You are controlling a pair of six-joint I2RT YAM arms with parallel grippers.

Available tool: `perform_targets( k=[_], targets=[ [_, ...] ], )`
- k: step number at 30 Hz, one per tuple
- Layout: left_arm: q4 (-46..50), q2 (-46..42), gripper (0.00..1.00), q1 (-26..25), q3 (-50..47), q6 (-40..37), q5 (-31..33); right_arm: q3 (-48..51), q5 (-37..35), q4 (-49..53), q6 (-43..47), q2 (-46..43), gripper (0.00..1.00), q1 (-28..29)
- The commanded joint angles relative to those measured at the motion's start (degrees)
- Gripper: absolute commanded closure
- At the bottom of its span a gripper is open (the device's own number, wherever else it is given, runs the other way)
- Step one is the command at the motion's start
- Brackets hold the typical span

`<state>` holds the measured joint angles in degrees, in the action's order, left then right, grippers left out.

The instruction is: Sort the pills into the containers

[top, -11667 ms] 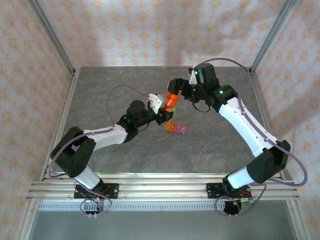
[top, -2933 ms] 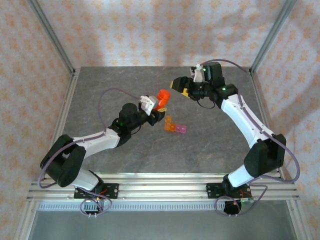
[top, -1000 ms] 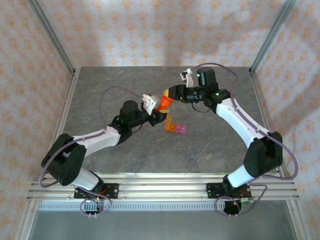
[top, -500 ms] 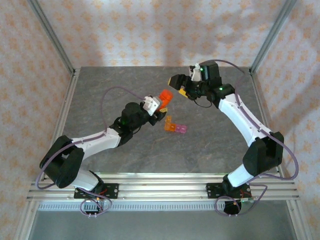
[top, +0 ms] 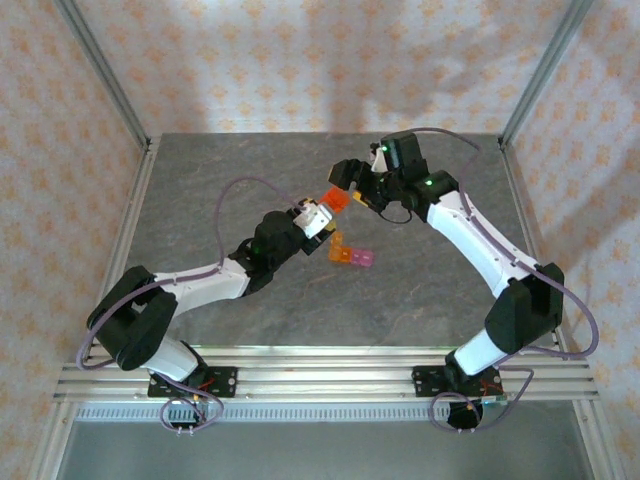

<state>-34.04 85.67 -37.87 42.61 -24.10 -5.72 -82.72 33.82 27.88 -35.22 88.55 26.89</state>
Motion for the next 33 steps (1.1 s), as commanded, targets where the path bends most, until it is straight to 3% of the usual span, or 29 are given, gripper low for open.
perform_targets(
  k=[1, 21, 24, 29, 33],
  targets=[
    [-2.3, 0.5, 1.0, -0.5, 1.2, -1.0, 1.3, -0.2, -0.8, 0.1, -0.8, -0.8, 0.18, 0.6],
    [-2.8, 1.0, 1.0, -1.1, 2.4, -0.4, 1.6, 3.1, -0.6, -1.4, -0.7, -0.3, 0.27, 1.3],
    [-2.7, 1.0, 1.0, -1.1, 2.4, -0.6, 1.5, 3.1, -0.5, -1.7, -0.7, -0.4, 0.34, 1.3],
    [-2.9, 1.1, 1.0, -1.2, 2.4, -0.2, 1.7, 3.1, -0.8, -1.8, -0.3, -0.6, 0.55, 1.3],
    [-3.6, 1.0, 1.0, -1.2, 2.2, 1.3, 1.6, 3.4, -0.9, -2.3, 1.6, -0.8, 0.62, 1.1]
  ],
)
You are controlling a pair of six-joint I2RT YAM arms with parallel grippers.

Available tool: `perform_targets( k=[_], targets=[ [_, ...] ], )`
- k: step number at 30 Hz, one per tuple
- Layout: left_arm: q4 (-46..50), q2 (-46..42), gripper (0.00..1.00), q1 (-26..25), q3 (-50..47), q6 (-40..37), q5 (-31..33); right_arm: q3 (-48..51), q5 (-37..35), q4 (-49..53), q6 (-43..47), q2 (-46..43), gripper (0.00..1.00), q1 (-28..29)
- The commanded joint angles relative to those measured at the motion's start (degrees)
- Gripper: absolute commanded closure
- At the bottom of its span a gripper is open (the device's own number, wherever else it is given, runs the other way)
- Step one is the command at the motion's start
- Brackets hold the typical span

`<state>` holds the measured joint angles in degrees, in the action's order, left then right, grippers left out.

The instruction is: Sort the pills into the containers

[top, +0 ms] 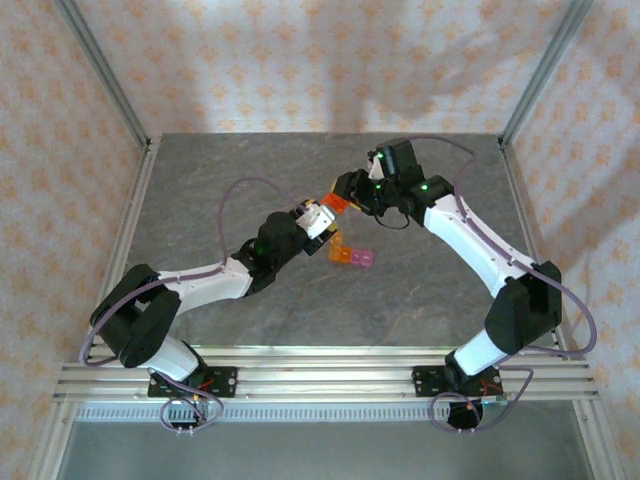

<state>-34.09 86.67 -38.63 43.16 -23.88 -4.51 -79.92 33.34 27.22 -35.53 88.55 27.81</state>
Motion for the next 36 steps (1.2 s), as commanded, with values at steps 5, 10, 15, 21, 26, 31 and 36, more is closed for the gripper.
perform_targets(
  k=[5, 10, 15, 21, 26, 31, 36],
  targets=[
    [-3.6, -2.3, 1.0, 1.8, 0.4, 7.8, -9.4, 3.2, 0.9, -7.3, 8.1, -3.5, 0.64, -3.3],
    [-3.1, -5.1, 1.0, 4.7, -0.2, 16.5, -22.5, 5.2, 8.6, -13.2, 21.9, -7.2, 0.63, -7.3],
    [-3.7, -5.6, 1.0, 5.7, -0.8, 21.1, -29.4, 1.8, 17.7, -7.3, 34.6, -7.4, 0.63, -8.8],
    [-6.0, -4.3, 1.0, 6.5, 0.0, 24.3, -31.9, -0.8, 21.8, -3.3, 35.5, -5.1, 0.64, -9.0],
    [-3.6, -3.5, 1.0, 6.5, 1.6, 21.1, -28.0, 0.5, 16.8, -6.8, 25.9, -6.5, 0.23, -8.9],
    [-1.2, -3.3, 1.0, 5.8, 1.7, 14.2, -19.5, 0.2, 8.2, -7.2, 11.9, -7.7, 0.16, -9.0],
    [-1.2, -2.6, 1.0, 2.8, 0.8, 4.4, -8.4, -0.4, 2.3, -2.5, -1.0, -6.0, 0.16, -8.8]
  ],
)
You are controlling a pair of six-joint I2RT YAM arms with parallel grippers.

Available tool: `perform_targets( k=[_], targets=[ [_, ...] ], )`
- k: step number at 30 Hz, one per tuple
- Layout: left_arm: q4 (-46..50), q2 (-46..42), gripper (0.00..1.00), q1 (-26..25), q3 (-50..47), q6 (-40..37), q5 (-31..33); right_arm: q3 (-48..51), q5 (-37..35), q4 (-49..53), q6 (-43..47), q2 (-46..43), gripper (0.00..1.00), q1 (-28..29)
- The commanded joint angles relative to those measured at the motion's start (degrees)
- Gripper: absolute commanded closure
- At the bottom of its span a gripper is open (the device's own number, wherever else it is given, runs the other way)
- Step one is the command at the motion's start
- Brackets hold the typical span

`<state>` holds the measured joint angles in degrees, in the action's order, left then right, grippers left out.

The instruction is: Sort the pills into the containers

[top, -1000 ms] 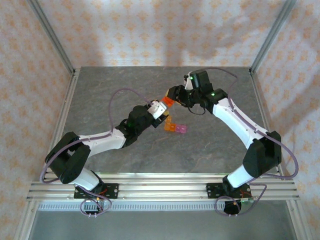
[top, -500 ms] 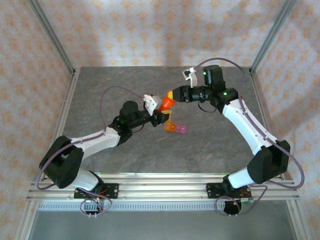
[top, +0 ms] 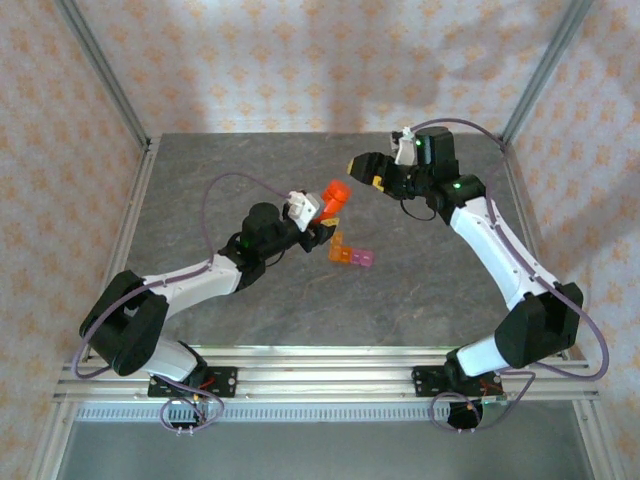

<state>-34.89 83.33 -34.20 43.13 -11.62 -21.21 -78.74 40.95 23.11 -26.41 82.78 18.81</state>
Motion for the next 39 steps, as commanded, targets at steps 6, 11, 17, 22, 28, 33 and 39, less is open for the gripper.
perform_targets(
  k=[6, 11, 17, 22, 28, 33, 39],
  targets=[
    [-2.0, 2.0, 1.0, -4.2, 0.4, -14.8, 15.4, -3.8, -6.4, 5.7, -10.3, 2.4, 0.16, 2.9],
    [-2.8, 2.8, 1.0, -4.5, 0.6, -14.9, 15.8, -4.6, -6.8, 7.3, -9.6, 4.2, 0.16, 5.0],
    [-2.9, 3.2, 1.0, -4.6, 1.1, -14.8, 16.0, -3.3, -7.0, 7.0, -9.5, 4.7, 0.18, 6.8],
    [-3.1, 3.5, 1.0, -4.7, 1.3, -14.4, 16.0, -2.2, -6.7, 5.8, -10.1, 4.3, 0.22, 7.4],
    [-3.1, 3.9, 1.0, -4.9, 1.7, -14.0, 15.9, -2.1, -6.3, 5.5, -10.4, 4.1, 0.24, 8.0],
    [-3.1, 4.1, 1.0, -5.1, 2.1, -14.0, 16.0, -1.6, -6.2, 5.1, -10.6, 4.1, 0.27, 8.3],
    [-3.0, 4.1, 1.0, -5.3, 2.3, -14.0, 16.4, -0.7, -5.8, 4.4, -10.9, 4.1, 0.34, 8.4]
  ],
)
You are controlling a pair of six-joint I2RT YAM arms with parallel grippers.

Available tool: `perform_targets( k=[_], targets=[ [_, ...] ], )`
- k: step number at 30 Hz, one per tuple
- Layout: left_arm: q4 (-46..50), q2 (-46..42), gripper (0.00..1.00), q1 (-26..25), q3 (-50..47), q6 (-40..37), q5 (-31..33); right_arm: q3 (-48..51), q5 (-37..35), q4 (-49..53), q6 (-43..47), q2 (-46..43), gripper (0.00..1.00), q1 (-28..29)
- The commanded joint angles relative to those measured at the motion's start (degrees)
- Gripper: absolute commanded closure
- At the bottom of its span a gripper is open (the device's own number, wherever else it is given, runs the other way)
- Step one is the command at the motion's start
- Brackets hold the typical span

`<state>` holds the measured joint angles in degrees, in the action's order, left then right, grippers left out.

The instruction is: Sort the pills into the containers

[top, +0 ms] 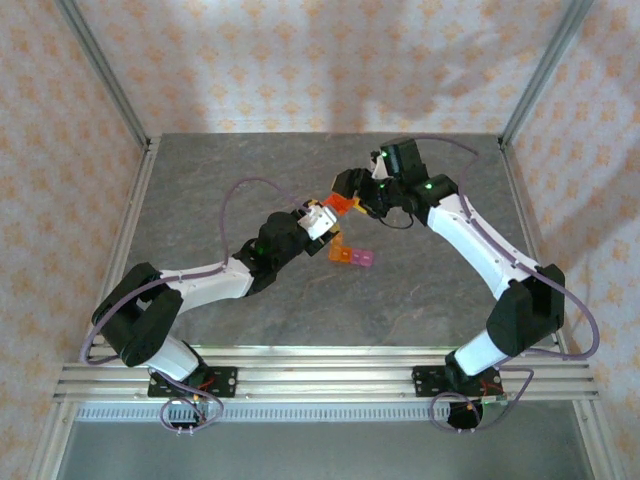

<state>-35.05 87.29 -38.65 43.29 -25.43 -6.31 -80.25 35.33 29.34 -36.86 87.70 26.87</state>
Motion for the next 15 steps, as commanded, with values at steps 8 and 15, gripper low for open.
perform_targets(
  k=[8, 15],
  targets=[
    [-3.1, -0.1, 1.0, -0.8, 2.2, 0.0, 1.5, 1.8, -0.4, -2.5, -0.4, -1.0, 0.42, 0.5],
    [-2.2, -0.9, 1.0, -0.8, 2.1, 0.5, 0.2, 2.6, -3.0, -4.3, 1.8, -2.4, 0.57, 0.3]
  ],
)
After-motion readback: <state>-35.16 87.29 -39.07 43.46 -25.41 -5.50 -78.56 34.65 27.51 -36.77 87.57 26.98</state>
